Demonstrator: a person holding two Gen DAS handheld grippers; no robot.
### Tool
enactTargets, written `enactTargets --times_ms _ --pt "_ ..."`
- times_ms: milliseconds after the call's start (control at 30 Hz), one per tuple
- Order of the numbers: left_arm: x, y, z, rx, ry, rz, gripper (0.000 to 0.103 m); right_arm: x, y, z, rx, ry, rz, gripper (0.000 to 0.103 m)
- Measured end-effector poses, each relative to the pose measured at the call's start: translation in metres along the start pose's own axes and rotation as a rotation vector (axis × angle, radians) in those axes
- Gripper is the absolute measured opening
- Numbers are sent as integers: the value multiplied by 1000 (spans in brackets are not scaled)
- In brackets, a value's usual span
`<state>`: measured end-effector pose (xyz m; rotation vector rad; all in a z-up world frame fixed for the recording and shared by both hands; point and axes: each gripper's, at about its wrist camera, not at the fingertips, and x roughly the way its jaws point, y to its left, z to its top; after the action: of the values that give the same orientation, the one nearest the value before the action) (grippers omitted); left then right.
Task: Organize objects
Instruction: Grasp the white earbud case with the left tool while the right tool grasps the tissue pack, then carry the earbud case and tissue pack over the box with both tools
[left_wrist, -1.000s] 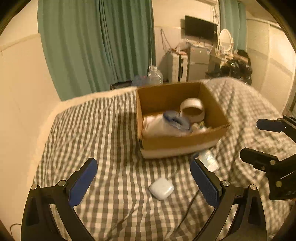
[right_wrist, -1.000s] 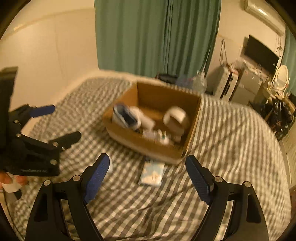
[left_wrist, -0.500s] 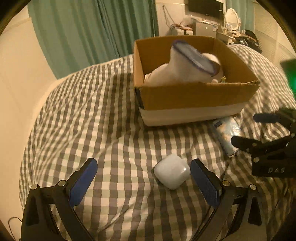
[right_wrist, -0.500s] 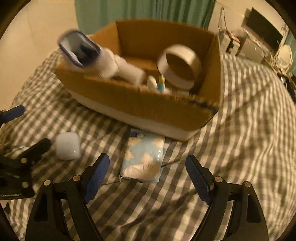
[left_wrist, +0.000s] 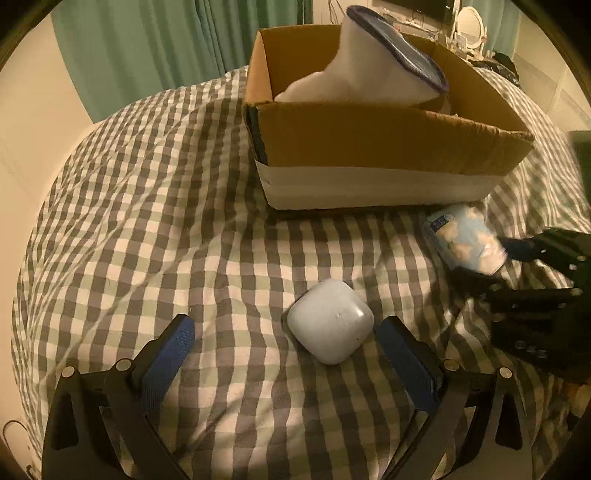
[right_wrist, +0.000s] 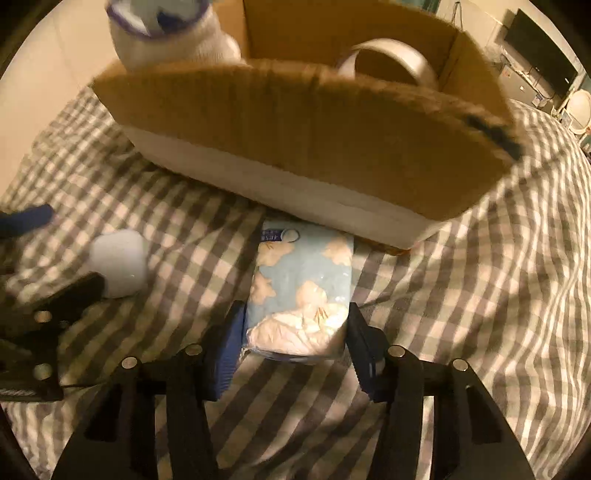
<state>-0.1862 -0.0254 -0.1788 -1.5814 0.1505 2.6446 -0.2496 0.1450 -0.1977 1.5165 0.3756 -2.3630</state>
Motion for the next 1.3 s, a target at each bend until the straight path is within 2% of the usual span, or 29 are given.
enactTargets --times_ms 133,400,500,567,600,667,733,933,1300 --pt "4 -8 1 20 23 0 103 -23 -6 -10 17 -62 9 51" --pt "27 -22 6 38 55 27 102 -40 -7 -23 16 -81 2 50" --pt "33 -23 7 31 64 -9 91 -40 -11 -24 30 -84 16 50" --pt "37 -24 6 37 78 -1 77 -42 -13 -21 33 -86 23 50" --pt "37 -25 6 43 79 -2 75 -43 -13 -21 33 -89 20 50" --pt "36 -28 4 57 80 2 64 -41 -11 -18 32 -90 14 50" --pt "32 -30 3 63 71 1 60 -43 -7 -17 38 -90 9 50" --pt "14 -33 -5 68 37 1 59 -51 -5 -21 51 -102 -2 50" --pt "-33 -35 -20 53 -50 -66 59 -84 2 -42 51 -175 11 48"
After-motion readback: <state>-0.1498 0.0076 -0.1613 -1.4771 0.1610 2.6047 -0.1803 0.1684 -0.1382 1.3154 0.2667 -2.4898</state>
